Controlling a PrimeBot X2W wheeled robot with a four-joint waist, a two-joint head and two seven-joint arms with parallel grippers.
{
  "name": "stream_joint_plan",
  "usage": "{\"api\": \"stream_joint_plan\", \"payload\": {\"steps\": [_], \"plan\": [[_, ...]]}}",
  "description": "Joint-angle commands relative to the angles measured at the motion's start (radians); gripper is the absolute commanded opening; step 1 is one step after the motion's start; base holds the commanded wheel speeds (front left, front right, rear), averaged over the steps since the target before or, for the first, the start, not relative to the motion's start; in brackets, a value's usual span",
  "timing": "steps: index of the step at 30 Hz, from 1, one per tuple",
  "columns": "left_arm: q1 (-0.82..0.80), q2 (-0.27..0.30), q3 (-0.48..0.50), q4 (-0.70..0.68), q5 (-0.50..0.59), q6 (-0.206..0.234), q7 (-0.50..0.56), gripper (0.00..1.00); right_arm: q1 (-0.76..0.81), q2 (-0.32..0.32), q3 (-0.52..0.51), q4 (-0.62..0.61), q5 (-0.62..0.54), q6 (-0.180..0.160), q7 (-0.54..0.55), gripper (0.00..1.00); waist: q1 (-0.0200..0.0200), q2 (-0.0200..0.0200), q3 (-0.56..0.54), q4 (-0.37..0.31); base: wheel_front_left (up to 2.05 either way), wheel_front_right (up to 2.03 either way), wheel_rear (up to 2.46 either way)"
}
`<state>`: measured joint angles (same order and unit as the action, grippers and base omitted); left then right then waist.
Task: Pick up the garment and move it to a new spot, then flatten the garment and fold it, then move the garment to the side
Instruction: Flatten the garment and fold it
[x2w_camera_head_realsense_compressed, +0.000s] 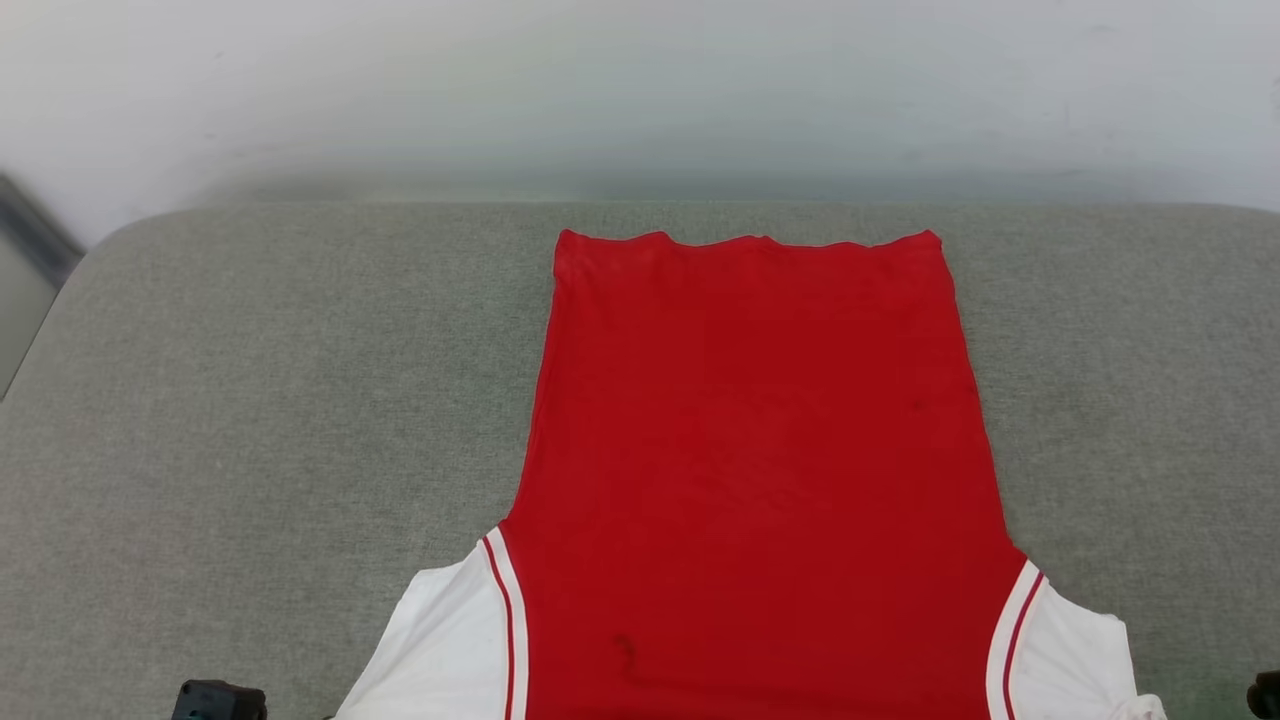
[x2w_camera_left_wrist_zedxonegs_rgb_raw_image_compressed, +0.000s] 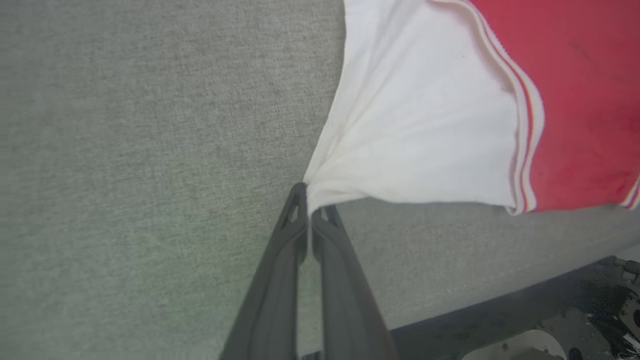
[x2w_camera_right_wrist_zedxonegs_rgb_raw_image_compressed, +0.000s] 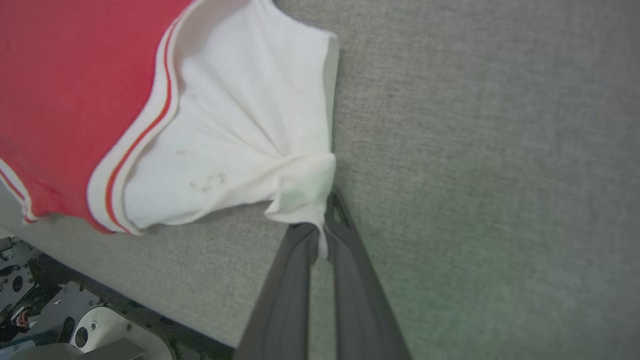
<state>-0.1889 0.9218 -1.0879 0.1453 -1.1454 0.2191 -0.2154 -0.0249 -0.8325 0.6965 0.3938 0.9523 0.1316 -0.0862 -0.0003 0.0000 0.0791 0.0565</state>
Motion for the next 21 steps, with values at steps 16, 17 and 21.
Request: {"api": "stream_joint_plan", "payload": {"steps": [16, 17, 21], "plan": [[-0.074, -0.038, 0.056, -0.125, 0.084, 0.082, -0.036, 0.00, -0.154, -0.129, -0.362, -0.216, -0.155, -0.001, 0.150, 1.00, 0.0003, 0.0000, 0.107, 0.056, 0.00, 0.00, 0.00], [-0.082, -0.039, 0.062, -0.139, 0.095, 0.086, -0.037, 0.00, -0.182, -0.143, -0.395, -0.235, -0.164, -0.001, 0.172, 1.00, 0.0003, 0.0000, 0.124, 0.067, 0.00, 0.00, 0.00], [-0.113, -0.039, 0.075, -0.191, 0.143, 0.111, -0.043, 0.00, -0.328, -0.172, -0.471, -0.315, -0.172, -0.001, 0.307, 1.00, 0.0003, 0.0000, 0.194, 0.108, 0.00, 0.00, 0.00]]}}
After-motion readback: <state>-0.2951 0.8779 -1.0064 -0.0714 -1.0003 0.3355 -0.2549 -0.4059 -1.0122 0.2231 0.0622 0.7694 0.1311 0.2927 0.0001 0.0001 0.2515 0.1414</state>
